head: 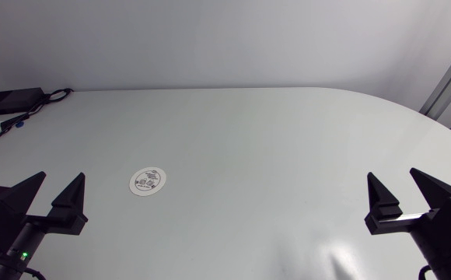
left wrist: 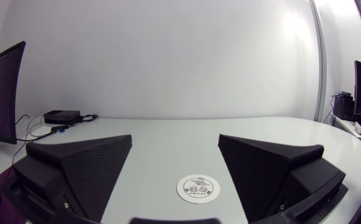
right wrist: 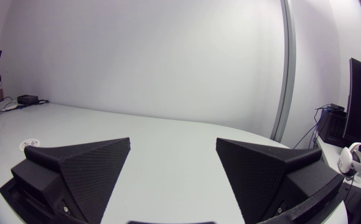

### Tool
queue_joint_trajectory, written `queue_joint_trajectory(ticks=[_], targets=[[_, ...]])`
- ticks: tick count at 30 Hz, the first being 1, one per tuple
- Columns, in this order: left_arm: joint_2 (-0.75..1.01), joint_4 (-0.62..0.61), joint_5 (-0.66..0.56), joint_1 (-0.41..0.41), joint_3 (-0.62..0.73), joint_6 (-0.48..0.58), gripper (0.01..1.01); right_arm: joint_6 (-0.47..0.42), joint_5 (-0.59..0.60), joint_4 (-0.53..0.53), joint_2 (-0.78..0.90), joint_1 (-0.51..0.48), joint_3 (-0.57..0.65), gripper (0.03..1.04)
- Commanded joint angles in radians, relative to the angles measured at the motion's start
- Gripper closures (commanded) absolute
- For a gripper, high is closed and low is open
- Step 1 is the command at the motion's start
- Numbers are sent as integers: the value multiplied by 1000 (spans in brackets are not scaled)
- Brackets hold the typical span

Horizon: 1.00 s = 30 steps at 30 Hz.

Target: Turn the coaster over.

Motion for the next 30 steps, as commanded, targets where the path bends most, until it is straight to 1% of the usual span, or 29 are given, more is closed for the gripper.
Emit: queue_joint_trajectory(ticks=[1,22,25,27,30], targets=[[-18,-1,-1,-10,-17,8,52,-1,-9,-14,-5,10,-41,67],[-19,-6,-1,-21,-7,7,54,-3,-9,-11,-8,17,-34,67],[-19,-26,1,-23,49,7,56,5,-12,-47,-4,28,31,67],[-15,-40,1,-21,102,8,56,5,-12,-51,4,28,73,67],[63,-54,-1,-21,186,8,57,8,-15,-67,82,45,162,67]])
